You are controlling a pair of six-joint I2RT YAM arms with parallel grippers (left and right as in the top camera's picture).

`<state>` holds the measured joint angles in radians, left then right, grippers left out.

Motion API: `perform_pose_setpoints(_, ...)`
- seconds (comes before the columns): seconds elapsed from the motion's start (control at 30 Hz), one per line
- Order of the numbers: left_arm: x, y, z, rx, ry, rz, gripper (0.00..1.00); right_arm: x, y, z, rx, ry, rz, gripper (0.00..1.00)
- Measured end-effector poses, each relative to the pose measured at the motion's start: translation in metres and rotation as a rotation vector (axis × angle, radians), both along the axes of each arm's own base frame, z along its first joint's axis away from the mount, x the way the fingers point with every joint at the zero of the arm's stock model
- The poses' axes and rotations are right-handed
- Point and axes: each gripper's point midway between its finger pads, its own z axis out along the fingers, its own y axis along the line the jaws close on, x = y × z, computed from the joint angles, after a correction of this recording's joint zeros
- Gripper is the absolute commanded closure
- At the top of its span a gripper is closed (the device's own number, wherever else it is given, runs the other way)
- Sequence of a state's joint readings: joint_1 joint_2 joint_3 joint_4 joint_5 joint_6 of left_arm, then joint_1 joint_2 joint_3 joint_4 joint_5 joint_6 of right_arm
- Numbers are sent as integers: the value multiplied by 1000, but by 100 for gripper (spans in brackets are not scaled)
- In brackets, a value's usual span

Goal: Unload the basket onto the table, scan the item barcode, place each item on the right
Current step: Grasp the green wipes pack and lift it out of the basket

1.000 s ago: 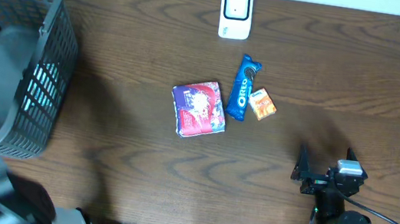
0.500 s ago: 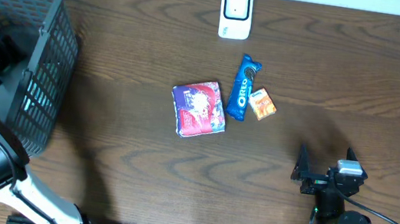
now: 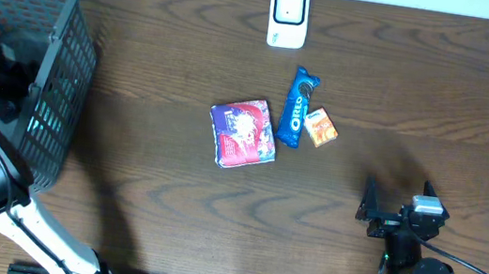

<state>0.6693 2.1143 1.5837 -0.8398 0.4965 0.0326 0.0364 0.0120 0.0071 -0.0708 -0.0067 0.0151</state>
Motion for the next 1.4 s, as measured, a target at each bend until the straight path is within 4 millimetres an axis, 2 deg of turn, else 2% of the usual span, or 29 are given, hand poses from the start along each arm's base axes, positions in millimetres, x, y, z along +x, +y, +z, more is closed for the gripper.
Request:
perform_pose_setpoints(0.1, 3, -20, -2, -45, 6, -49, 56, 0, 0, 0, 0, 0, 0, 1)
perform_pose_setpoints(0.13, 3, -25, -3, -53, 10, -61, 66, 0, 0, 0, 0, 0, 0, 1)
perform_pose_setpoints(0.27, 2, -32, -3, -96, 4, -73, 92, 0, 0, 0, 0, 0, 0, 1)
perform_pose_setpoints(0.53, 1, -27, 2, -148, 13, 7, 93, 0, 0, 0, 0, 0, 0, 1)
perform_pose_setpoints(0.7, 4, -3, 16, -130, -3, 99, 93, 0, 0, 0, 0, 0, 0, 1)
perform_pose_setpoints(0.8, 8, 15, 49, -81, -75, 141, 93, 0, 0, 0, 0, 0, 0, 1)
perform_pose_setpoints(0.87, 12, 26, 89, -18, -161, 158, 93, 0, 0, 0, 0, 0, 0, 1)
perform_pose_setpoints(0.97, 15, 33, 175, 121, -354, 162, 93, 0, 0, 0, 0, 0, 0, 1)
perform_pose_setpoints(1.03, 9, 25, 238, 207, -486, 163, 93, 0, 0, 0, 0, 0, 0, 1)
perform_pose_setpoints(1.1, -2, 8, 295, 270, -602, 163, 93, 0, 0, 0, 0, 0, 0, 1)
perform_pose_setpoints(1.2, -22, -30, 354, 314, -729, 146, 93, 0, 0, 0, 0, 0, 0, 1)
perform_pose_setpoints(1.3, -32, -78, 386, 302, -811, 81, 93, 0, 0, 0, 0, 0, 0, 1)
perform_pose_setpoints(1.4, -30, -129, 392, 238, -833, -29, 93, 0, 0, 0, 0, 0, 0, 1)
